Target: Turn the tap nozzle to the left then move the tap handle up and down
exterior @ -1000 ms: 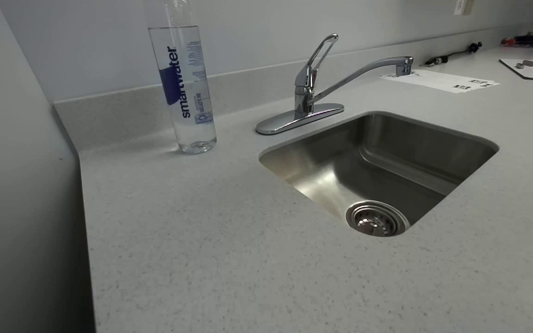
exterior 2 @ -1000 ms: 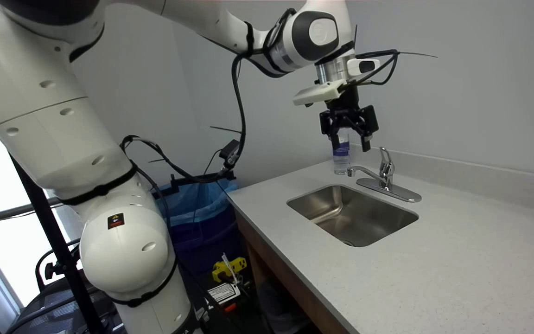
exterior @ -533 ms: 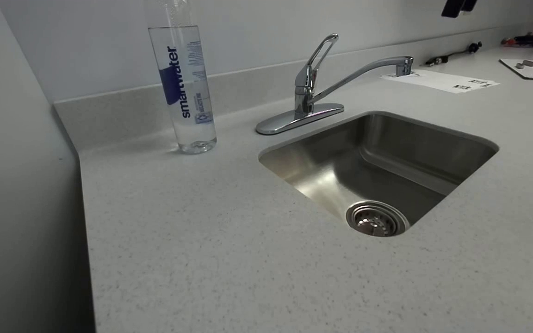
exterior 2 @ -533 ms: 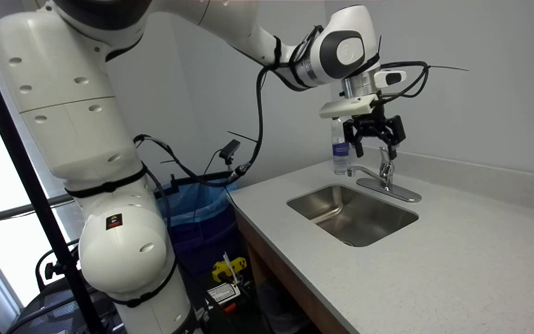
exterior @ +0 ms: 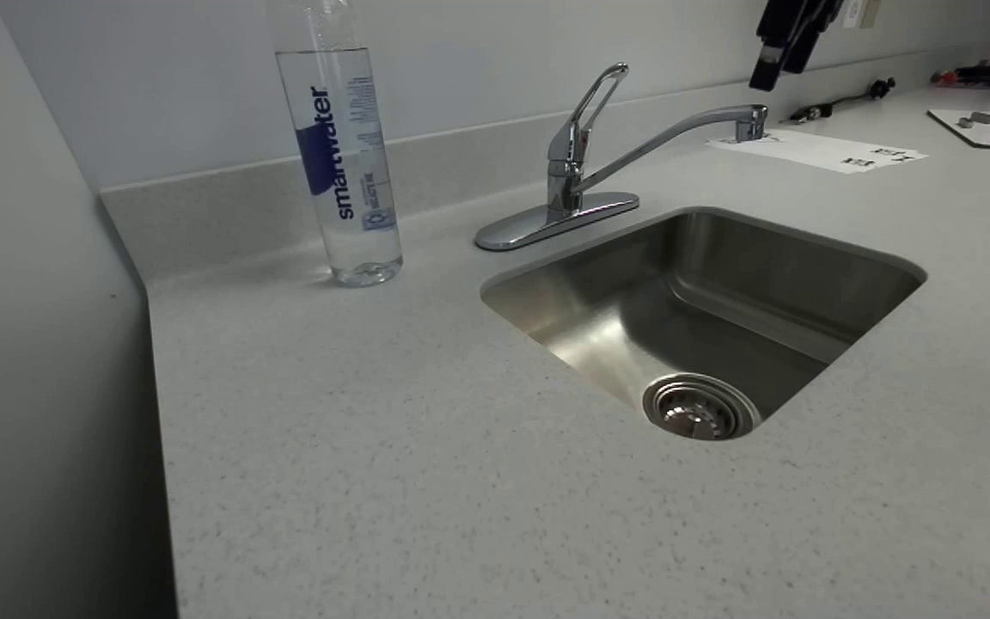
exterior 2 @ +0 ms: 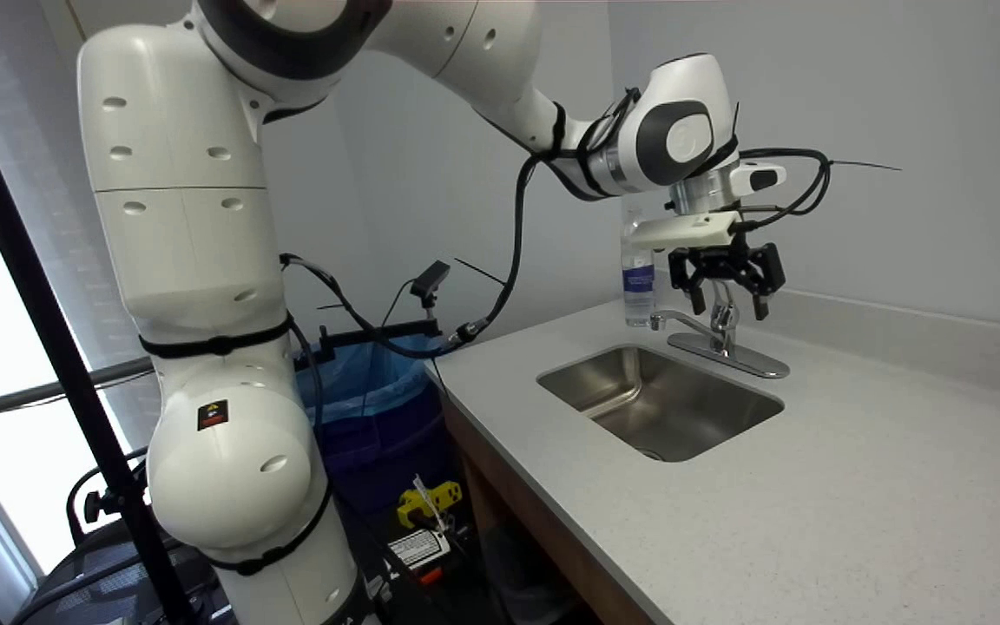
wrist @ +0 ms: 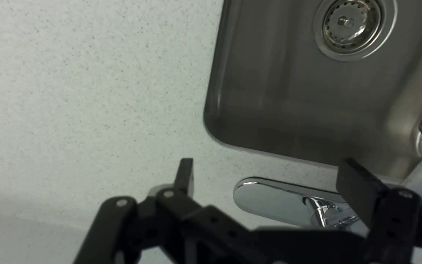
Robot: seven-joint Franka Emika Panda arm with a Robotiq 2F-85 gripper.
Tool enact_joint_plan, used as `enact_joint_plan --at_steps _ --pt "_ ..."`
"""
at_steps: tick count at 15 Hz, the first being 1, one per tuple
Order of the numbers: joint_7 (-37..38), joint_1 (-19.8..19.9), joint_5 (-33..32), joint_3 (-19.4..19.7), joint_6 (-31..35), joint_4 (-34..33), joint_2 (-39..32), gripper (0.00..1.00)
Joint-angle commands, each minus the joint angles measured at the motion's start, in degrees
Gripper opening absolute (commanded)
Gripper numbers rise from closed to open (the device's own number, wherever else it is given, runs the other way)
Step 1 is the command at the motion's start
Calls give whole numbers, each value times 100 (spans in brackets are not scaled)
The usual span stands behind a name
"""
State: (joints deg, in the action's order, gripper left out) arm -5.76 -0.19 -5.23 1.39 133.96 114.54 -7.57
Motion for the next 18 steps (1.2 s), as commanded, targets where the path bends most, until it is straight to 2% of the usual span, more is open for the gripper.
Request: enact_joint_plan --at_steps 1,6,18 --pt "-200 90 109 -35 128 -433 -533 100" --pt "-116 36 54 -95 139 -561 -790 100" --pt "162 -256 -24 -366 57 -460 -681 100"
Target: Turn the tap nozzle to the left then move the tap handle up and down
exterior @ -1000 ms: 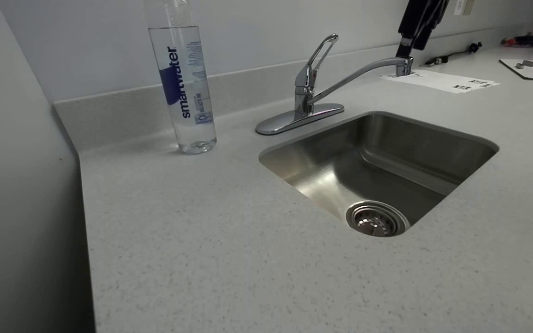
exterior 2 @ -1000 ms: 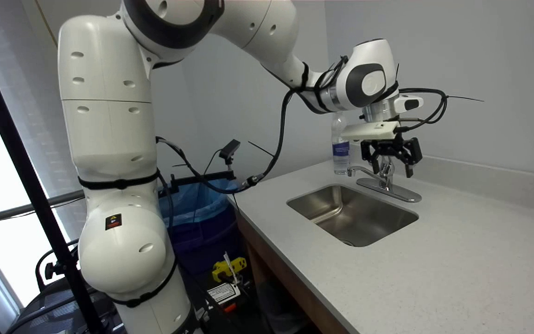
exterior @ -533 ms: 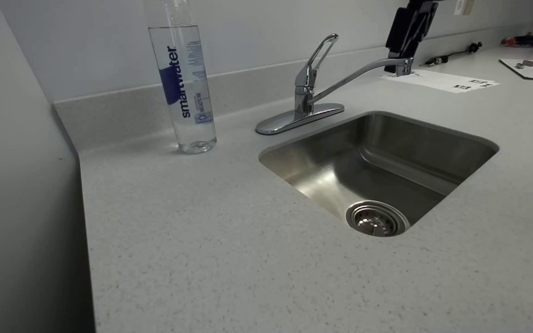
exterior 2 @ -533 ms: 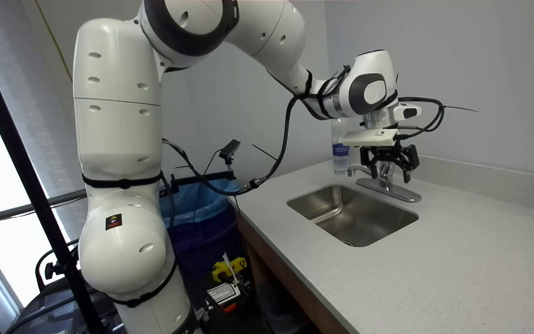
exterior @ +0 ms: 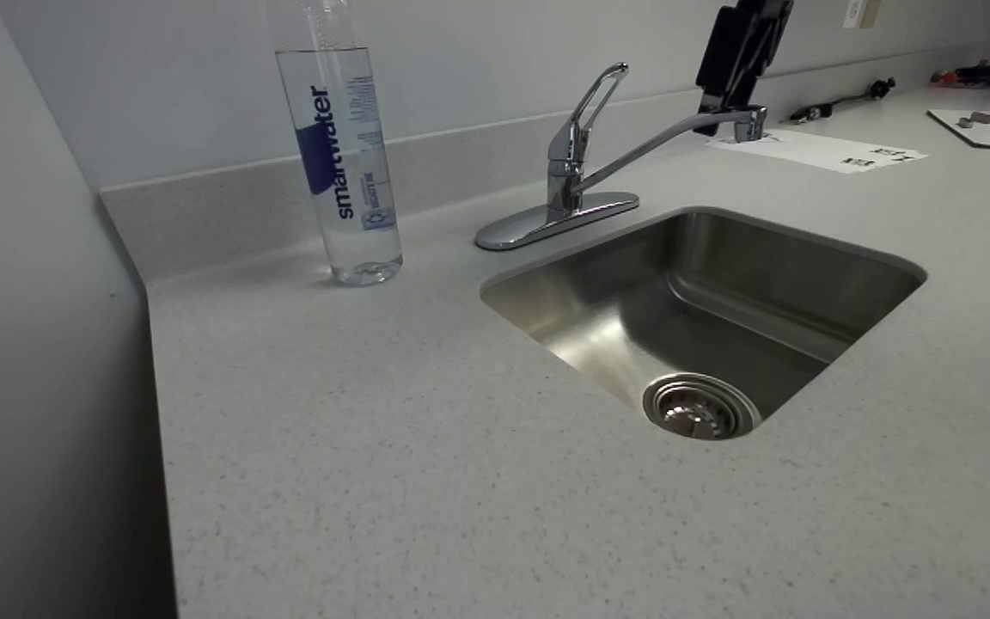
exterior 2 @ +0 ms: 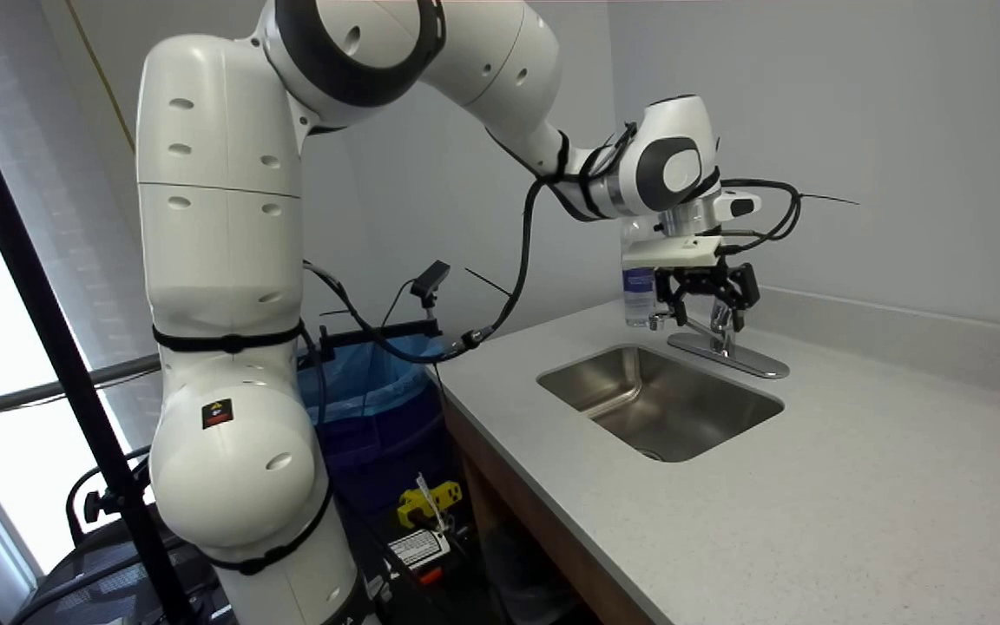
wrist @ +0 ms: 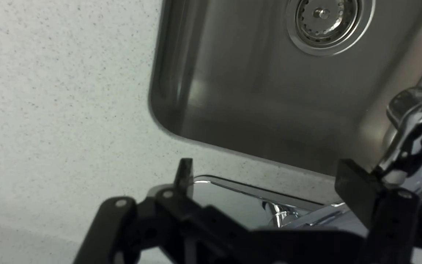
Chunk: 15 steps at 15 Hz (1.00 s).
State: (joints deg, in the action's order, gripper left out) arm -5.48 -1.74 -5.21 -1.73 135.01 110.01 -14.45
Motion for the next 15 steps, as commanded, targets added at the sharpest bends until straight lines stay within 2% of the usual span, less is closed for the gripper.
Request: enact_joint_plan --at_steps 1,6,15 --pt "140 -109 -6 -64 -62 -18 2 100" --pt "281 -224 80 -177 -89 -13 27 100" --pt "887 -711 -4 -469 -102 -180 -42 100"
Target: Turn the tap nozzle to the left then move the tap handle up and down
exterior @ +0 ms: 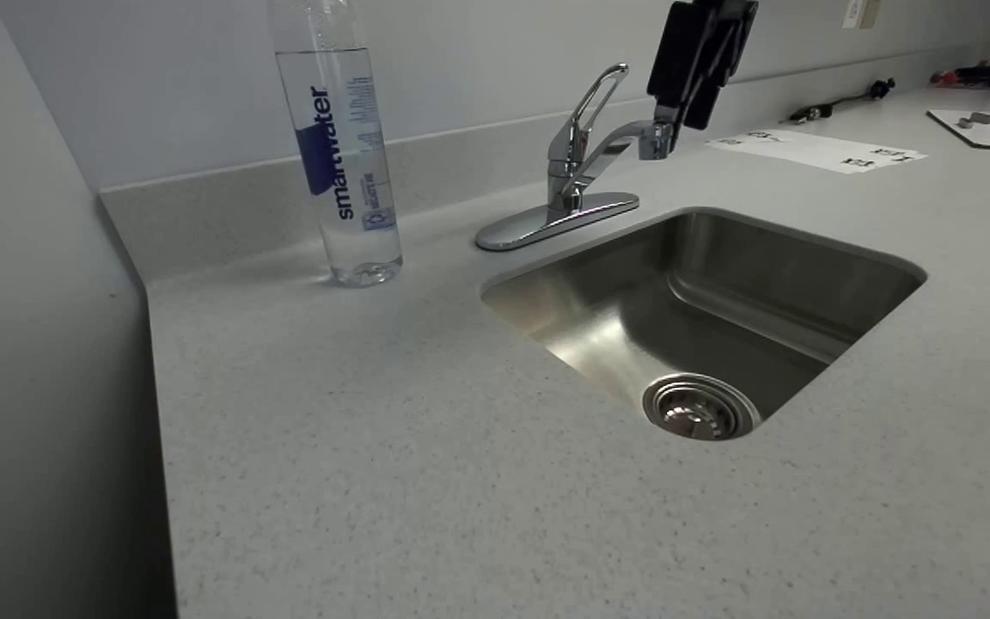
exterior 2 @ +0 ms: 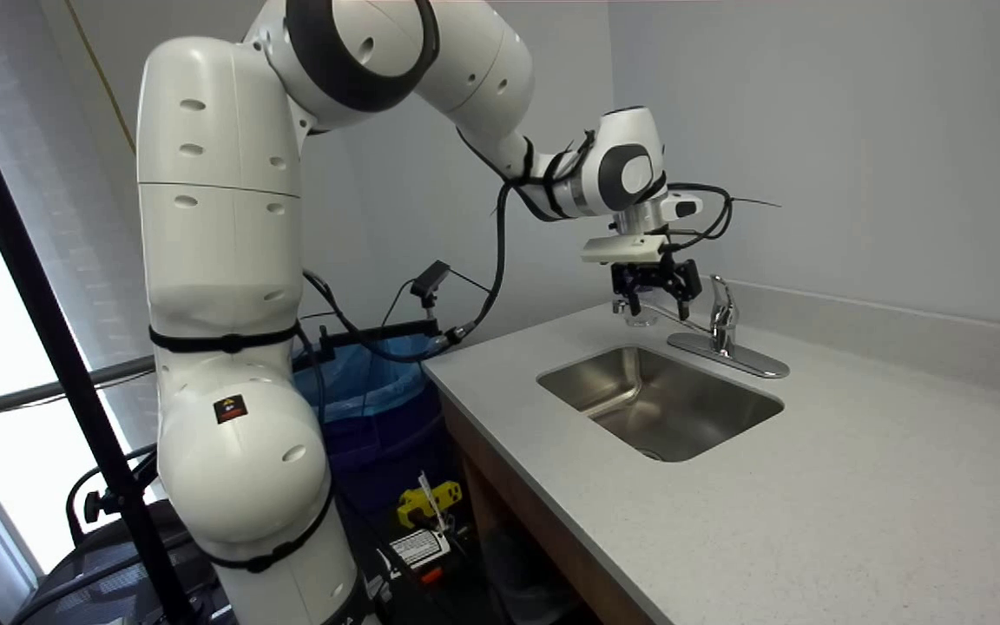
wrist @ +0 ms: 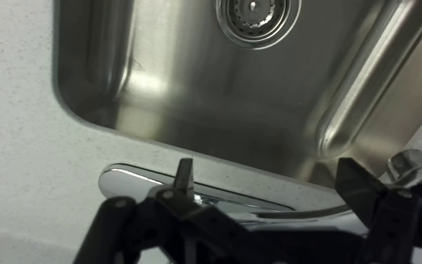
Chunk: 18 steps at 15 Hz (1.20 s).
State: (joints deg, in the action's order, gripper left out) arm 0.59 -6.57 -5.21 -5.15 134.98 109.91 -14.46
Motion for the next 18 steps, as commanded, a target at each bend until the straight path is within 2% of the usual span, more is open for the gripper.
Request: enact_joint_plan --at_steps 1,9,18 --pt "342 -281 -20 -147 -104 -217 -65 100" --pt "535 -471 -124 -143 -247 -692 -248 100" --pt "1033 -817 -578 -70 -692 -1758 -945 100"
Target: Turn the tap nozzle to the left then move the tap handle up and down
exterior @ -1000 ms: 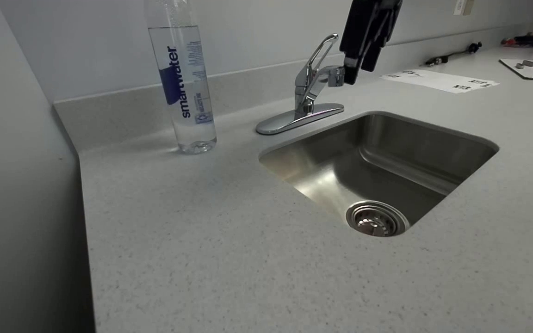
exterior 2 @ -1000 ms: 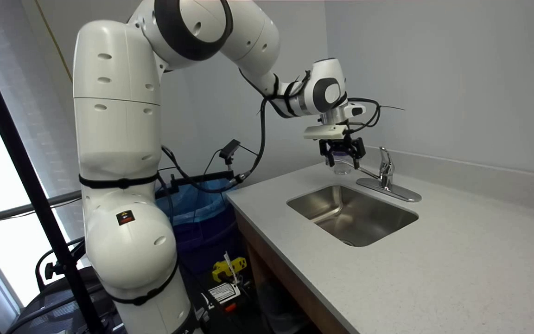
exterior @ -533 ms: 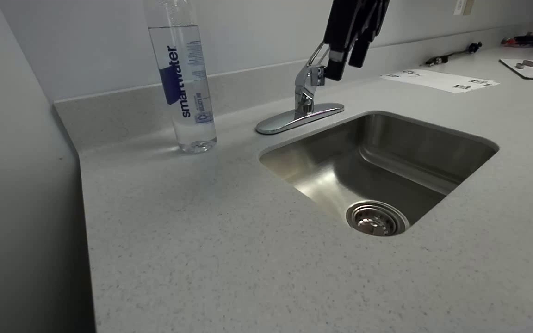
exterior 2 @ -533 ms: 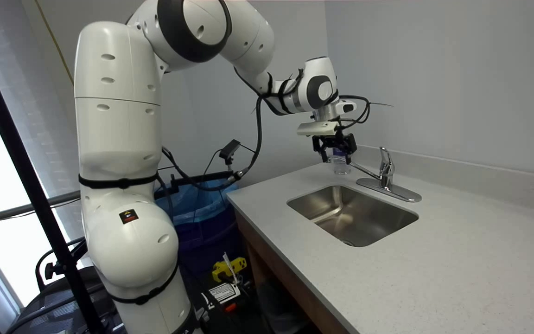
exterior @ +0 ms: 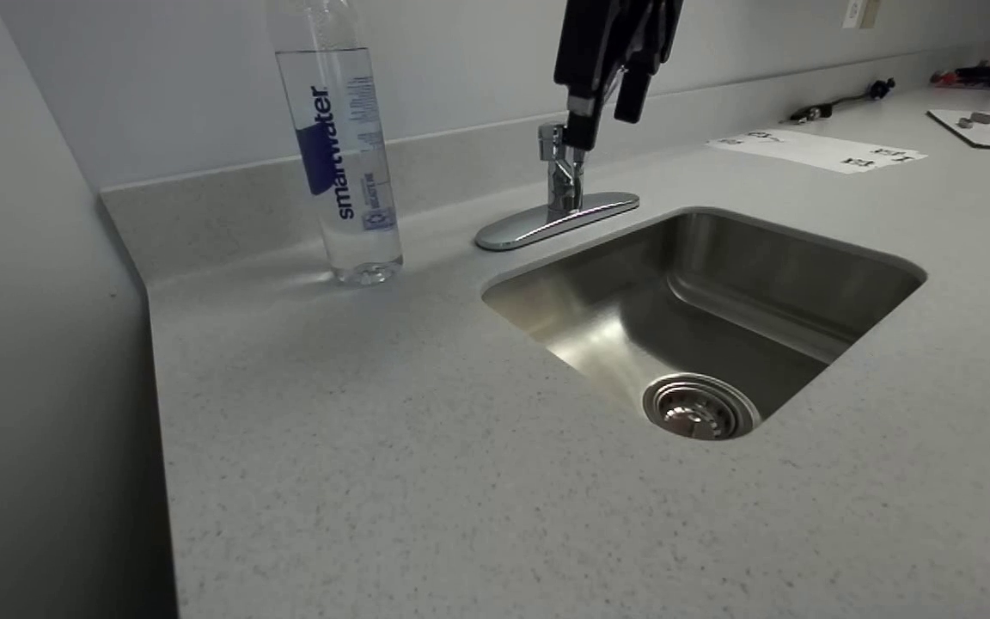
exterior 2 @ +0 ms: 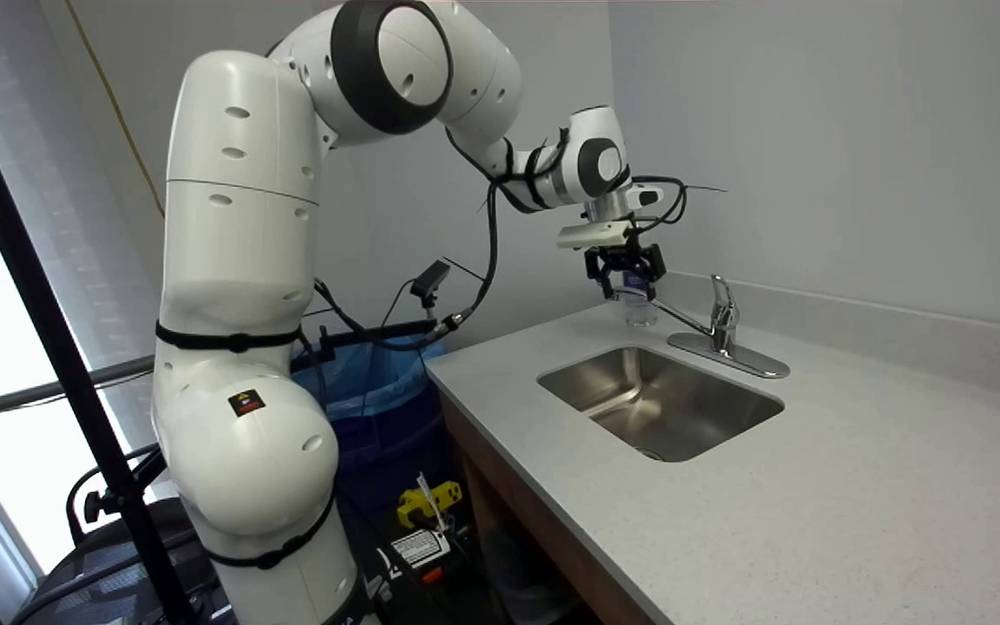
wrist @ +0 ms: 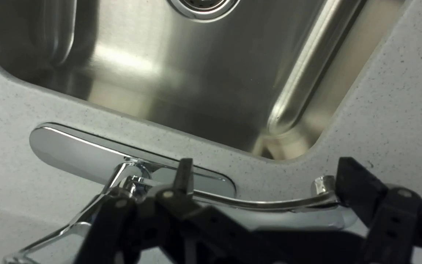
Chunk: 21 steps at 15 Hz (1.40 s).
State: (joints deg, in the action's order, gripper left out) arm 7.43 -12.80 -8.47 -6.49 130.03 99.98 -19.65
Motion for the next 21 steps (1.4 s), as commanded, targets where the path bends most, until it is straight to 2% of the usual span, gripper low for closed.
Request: enact_joint_plan --at_steps 1,9,12,18,21 --pt "428 -250 -324 75 -236 -892 -504 100" --pt "1006 -672 -649 169 -392 -1886 -1011 100" --pt "1133 -764 -679 206 -371 -2074 -1058 100" --pt "1083 -693 -654 260 -194 -1642 -663 100" --pt "836 -436 -590 349 -94 -1227 -272 100"
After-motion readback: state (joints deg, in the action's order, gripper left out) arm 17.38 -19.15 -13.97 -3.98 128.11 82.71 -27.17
